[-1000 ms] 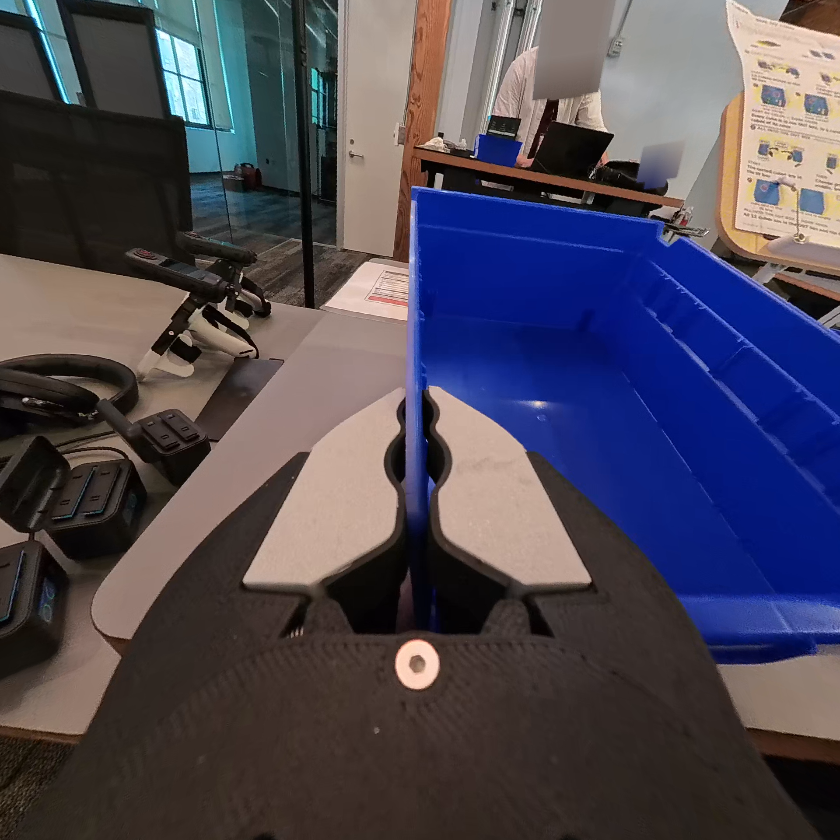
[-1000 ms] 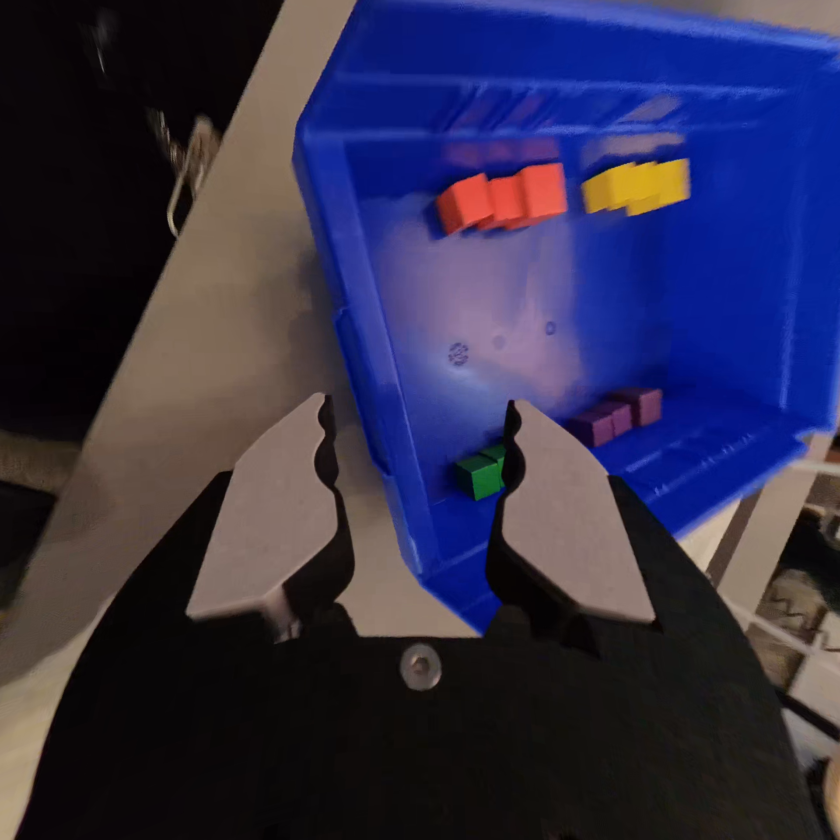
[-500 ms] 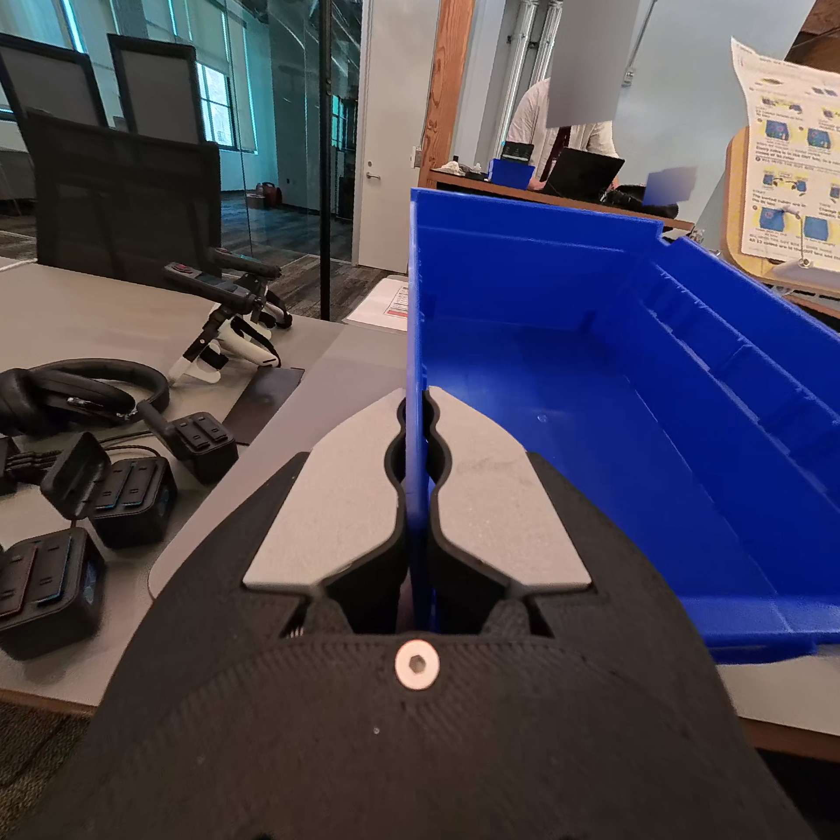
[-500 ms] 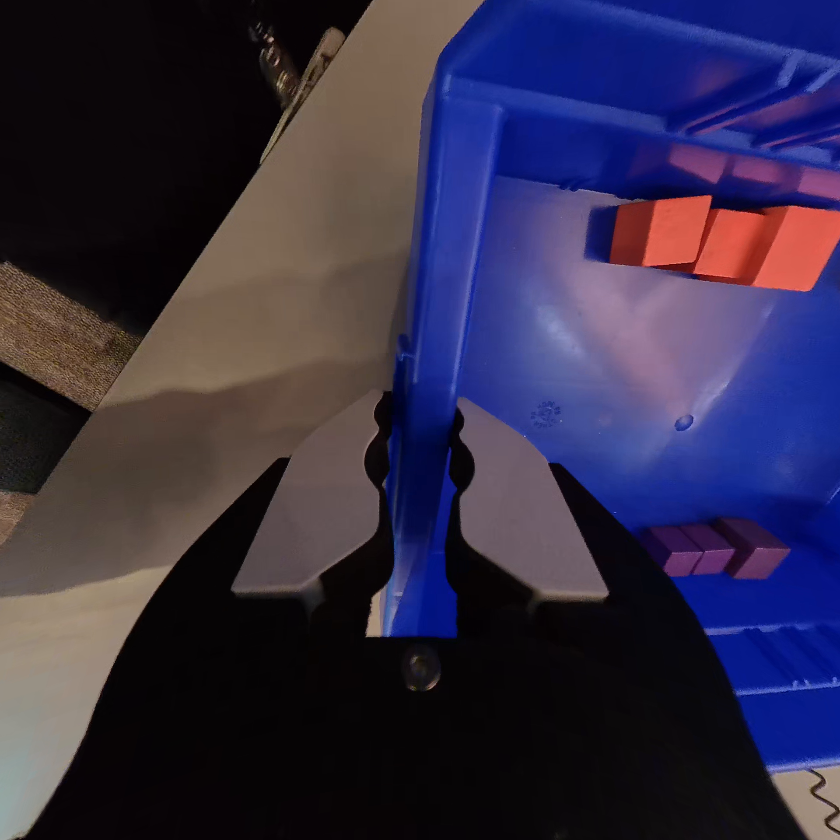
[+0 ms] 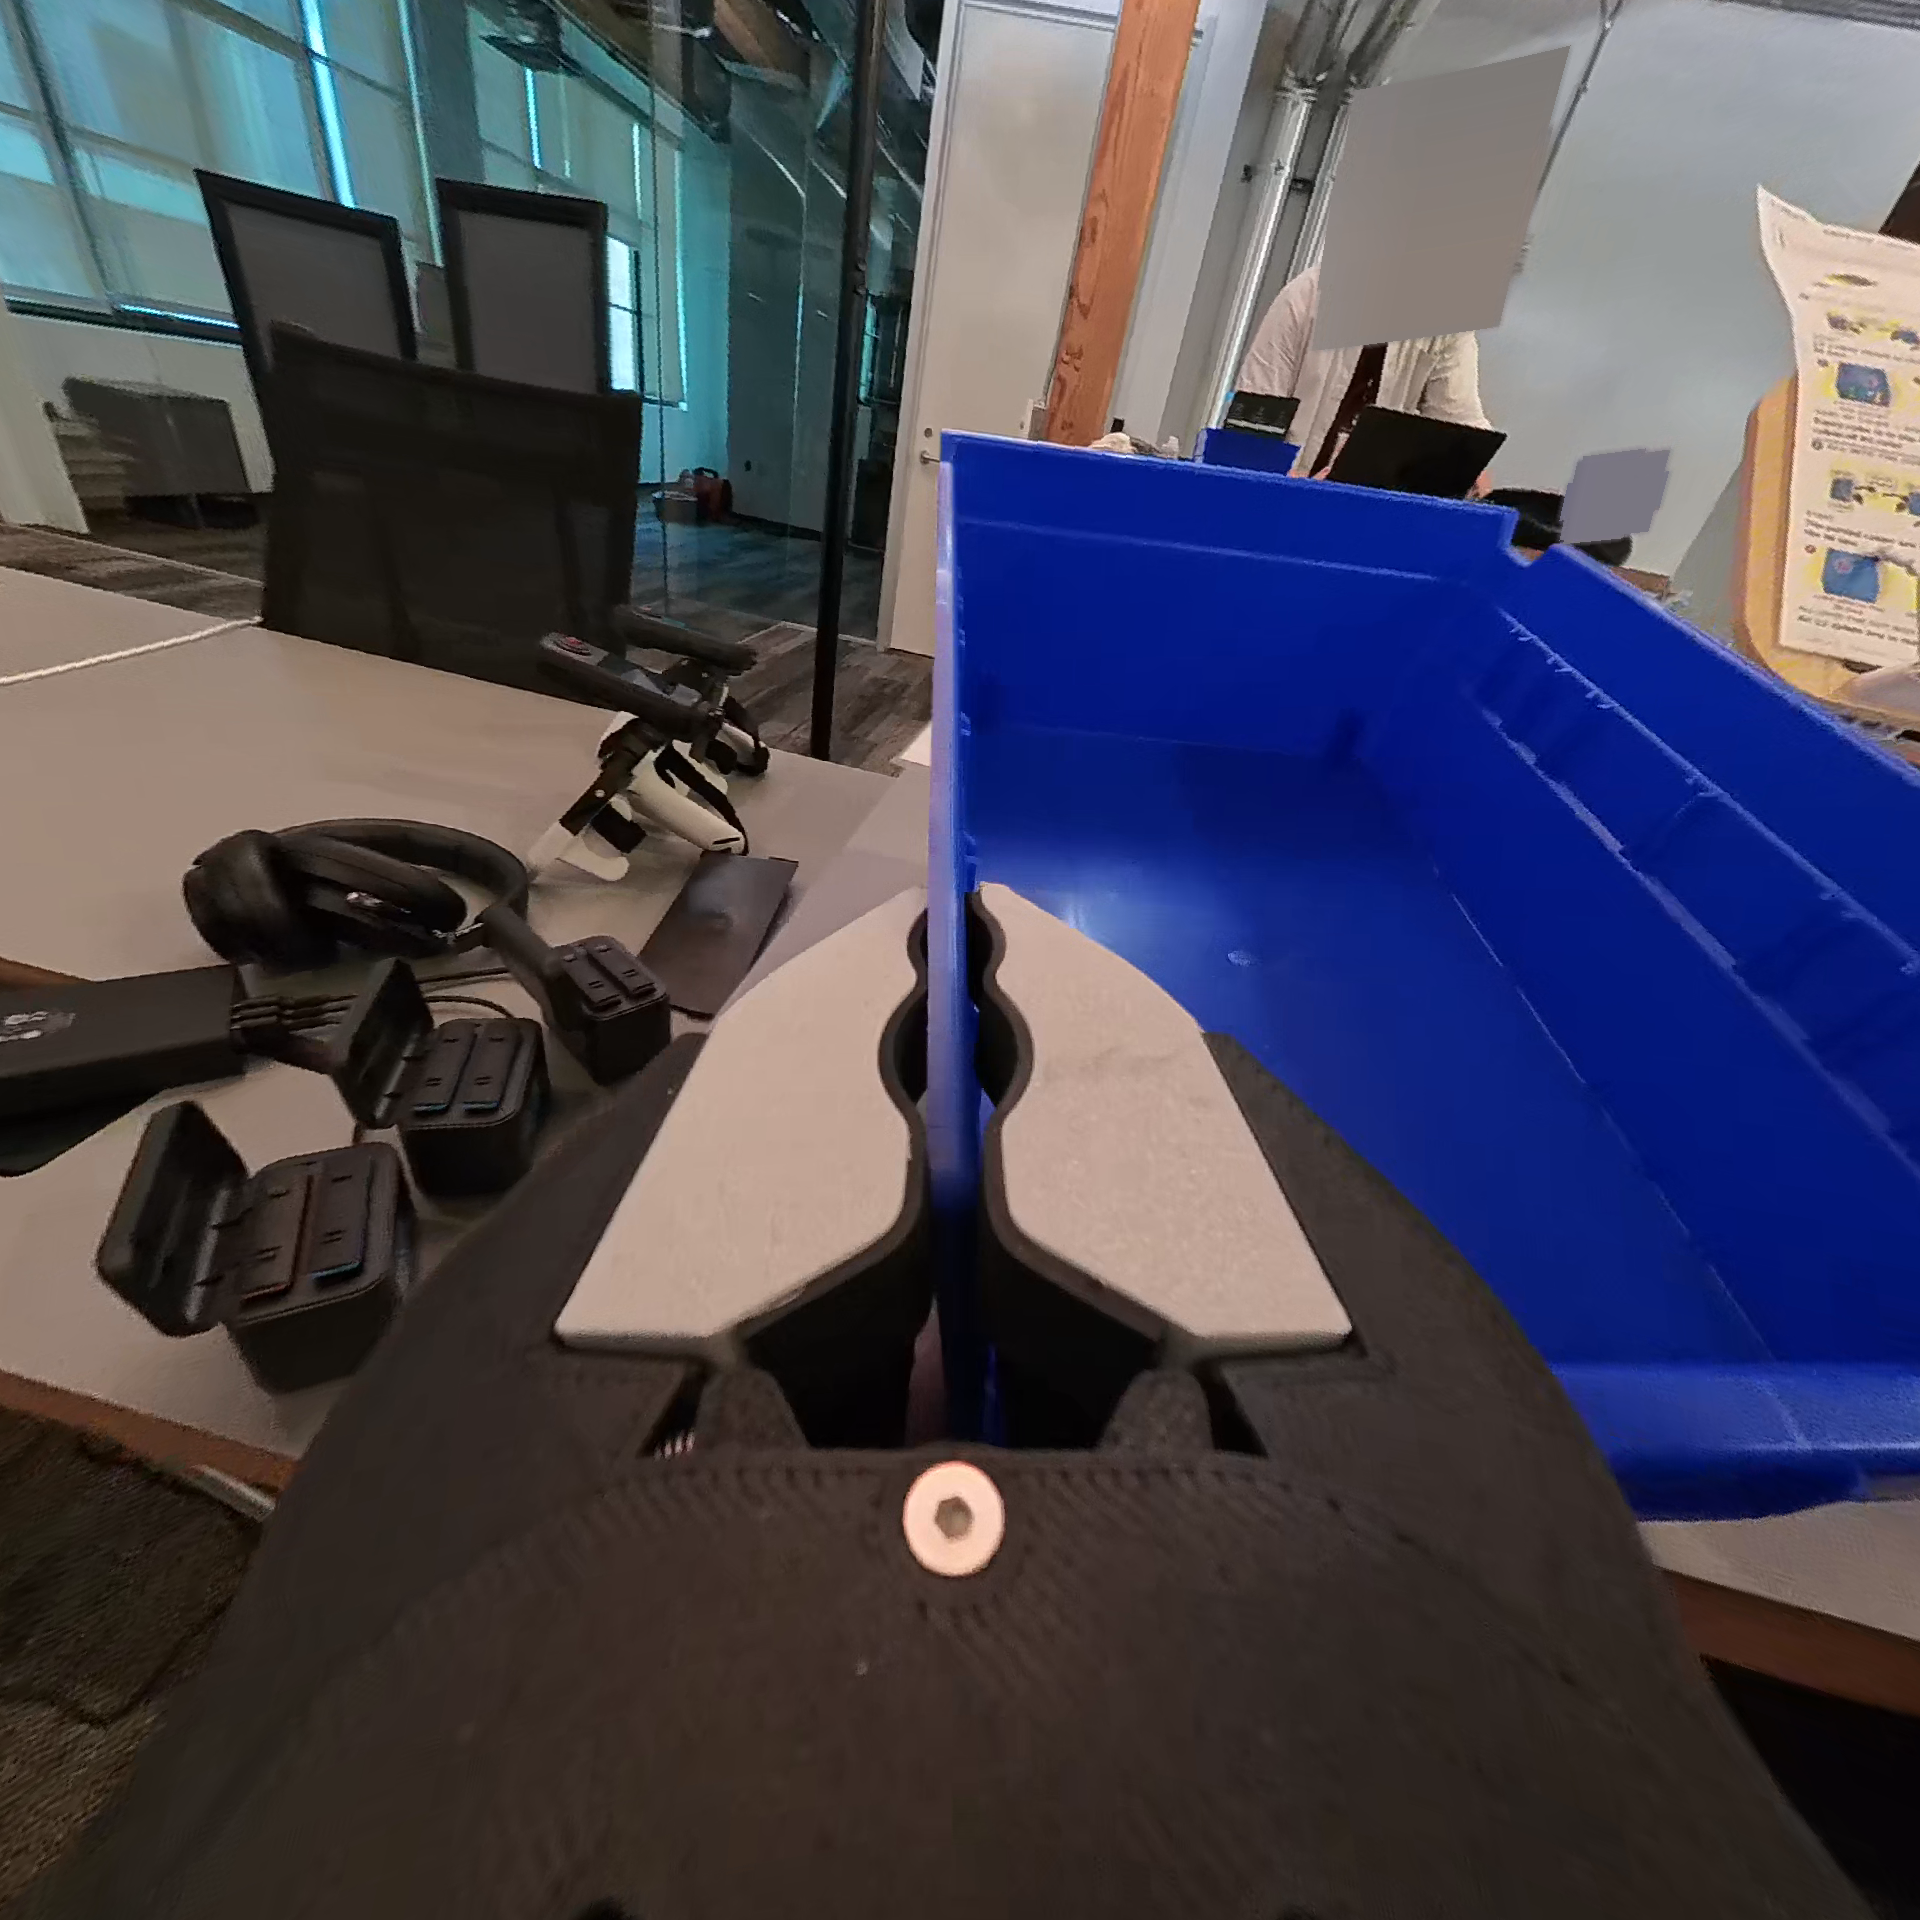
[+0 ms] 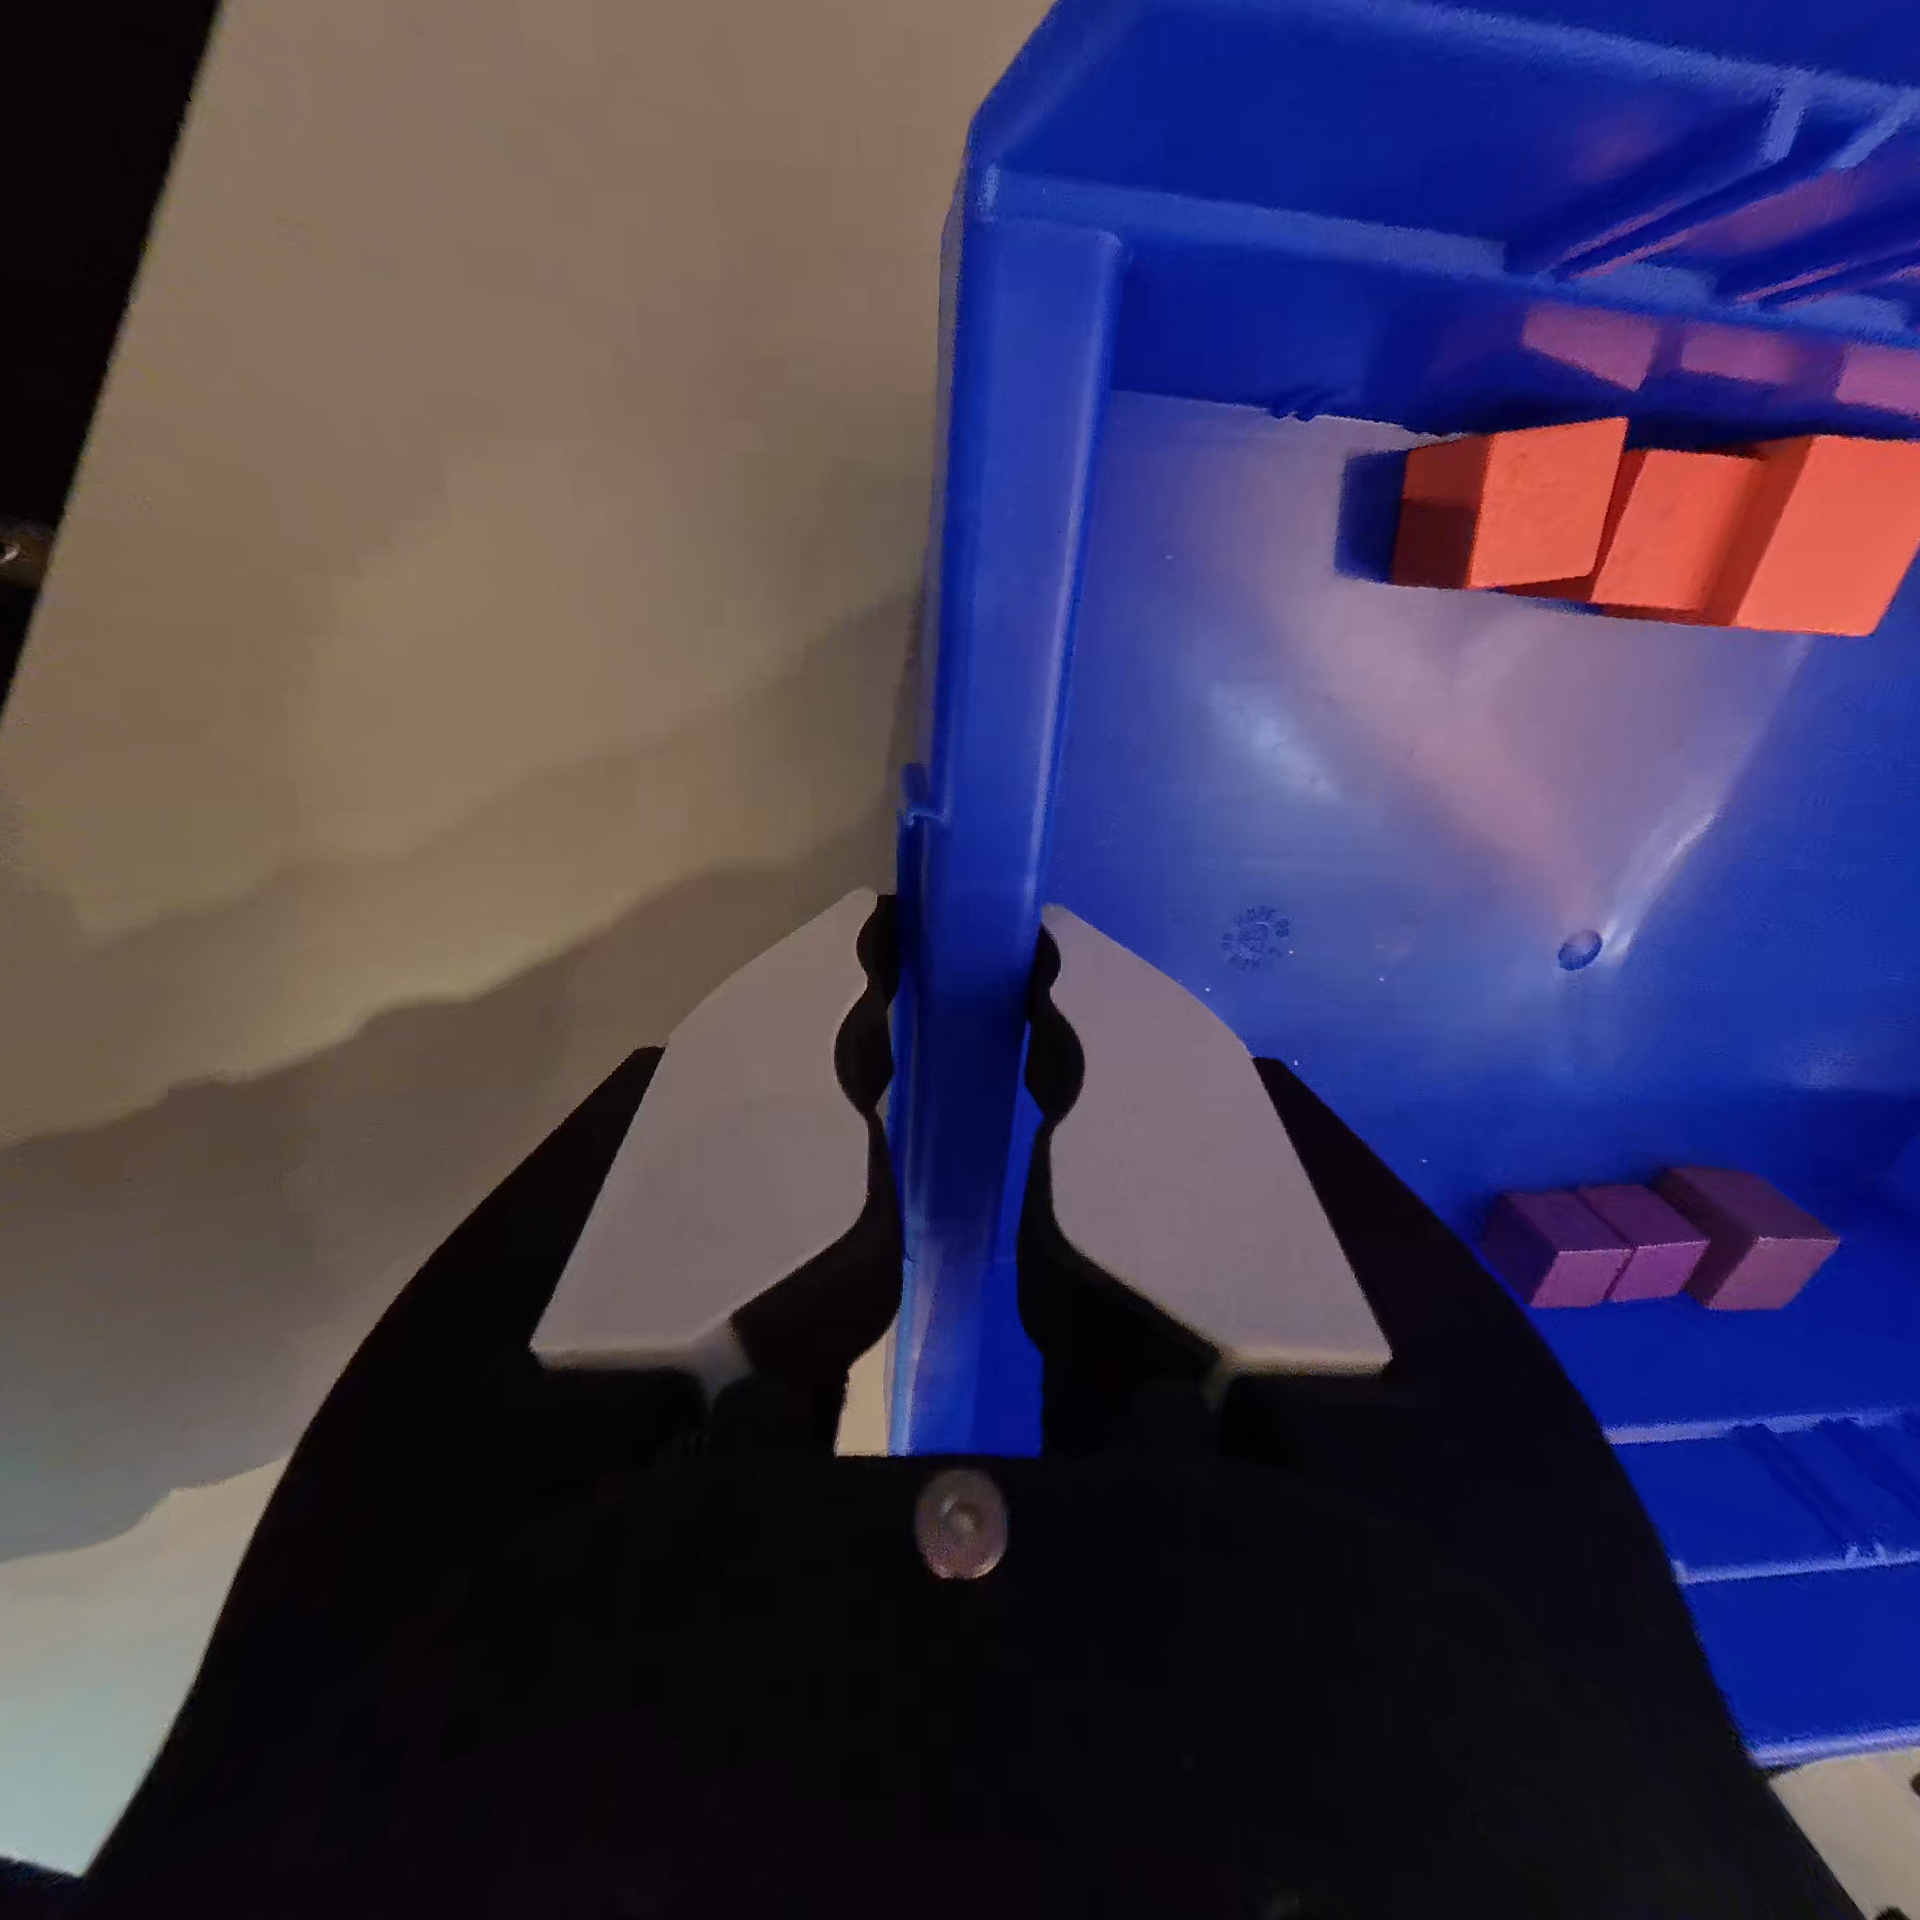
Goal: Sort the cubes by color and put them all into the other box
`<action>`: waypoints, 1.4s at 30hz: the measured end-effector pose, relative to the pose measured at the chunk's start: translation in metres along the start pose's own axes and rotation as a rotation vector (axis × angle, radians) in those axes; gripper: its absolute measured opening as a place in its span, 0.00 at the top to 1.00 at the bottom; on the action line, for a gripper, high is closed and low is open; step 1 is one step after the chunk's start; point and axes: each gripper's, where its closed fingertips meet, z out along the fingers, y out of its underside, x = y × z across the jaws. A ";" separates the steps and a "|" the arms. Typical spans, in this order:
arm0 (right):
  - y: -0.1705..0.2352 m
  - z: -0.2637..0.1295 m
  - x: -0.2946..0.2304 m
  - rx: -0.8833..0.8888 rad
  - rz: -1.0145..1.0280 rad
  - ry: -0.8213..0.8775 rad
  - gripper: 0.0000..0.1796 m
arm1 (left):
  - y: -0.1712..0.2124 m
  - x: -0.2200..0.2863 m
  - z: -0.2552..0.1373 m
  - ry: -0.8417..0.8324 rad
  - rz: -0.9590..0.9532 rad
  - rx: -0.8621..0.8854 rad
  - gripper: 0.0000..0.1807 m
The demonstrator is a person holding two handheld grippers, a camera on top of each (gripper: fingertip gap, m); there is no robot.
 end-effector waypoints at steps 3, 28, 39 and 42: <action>-0.012 0.004 0.025 -0.003 0.039 -0.005 0.87 | 0.000 -0.009 -0.007 -0.020 0.005 0.003 0.99; -0.044 0.030 0.248 -0.055 0.536 0.023 0.88 | -0.002 -0.034 -0.013 -0.028 -0.019 0.040 0.99; -0.037 0.032 0.278 -0.048 0.565 0.011 0.87 | -0.003 -0.033 -0.014 -0.024 -0.024 0.049 0.99; -0.033 0.026 0.281 -0.056 0.552 0.085 0.68 | -0.004 -0.032 -0.013 -0.023 -0.023 0.053 0.99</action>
